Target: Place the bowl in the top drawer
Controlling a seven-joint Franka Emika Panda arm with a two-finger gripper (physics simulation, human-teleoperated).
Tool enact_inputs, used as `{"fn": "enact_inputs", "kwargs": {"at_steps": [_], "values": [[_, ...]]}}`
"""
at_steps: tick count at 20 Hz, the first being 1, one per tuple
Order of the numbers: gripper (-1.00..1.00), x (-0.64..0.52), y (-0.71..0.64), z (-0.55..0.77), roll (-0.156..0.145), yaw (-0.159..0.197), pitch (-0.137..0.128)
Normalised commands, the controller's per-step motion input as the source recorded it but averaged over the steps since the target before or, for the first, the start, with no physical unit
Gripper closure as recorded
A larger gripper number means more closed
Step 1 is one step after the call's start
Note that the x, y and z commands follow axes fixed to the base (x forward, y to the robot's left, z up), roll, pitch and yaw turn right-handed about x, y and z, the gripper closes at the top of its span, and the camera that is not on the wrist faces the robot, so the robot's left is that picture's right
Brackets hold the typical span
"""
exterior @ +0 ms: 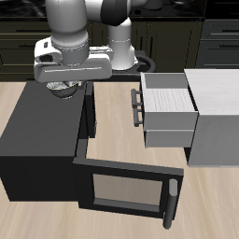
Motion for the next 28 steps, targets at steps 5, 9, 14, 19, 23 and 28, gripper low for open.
{"fn": "enact_inputs", "kwargs": {"at_steps": [5,9,14,19,23,28], "values": [[1.0,-0.23,0.39,0.06,0.017,0.016,-0.005],[1.0,-0.2,0.24,0.08,-0.027,-0.002,-0.029],[1.0,-0.21,0.27,0.07,0.007,0.042,-0.031],[1.0,-0.22,0.41,-0.01,0.057,0.099,-0.016],[1.0,-0.16,0.29,0.04,0.021,0.06,-0.003],[1.0,-0.19,0.41,0.11,0.022,0.16,-0.042]]}}
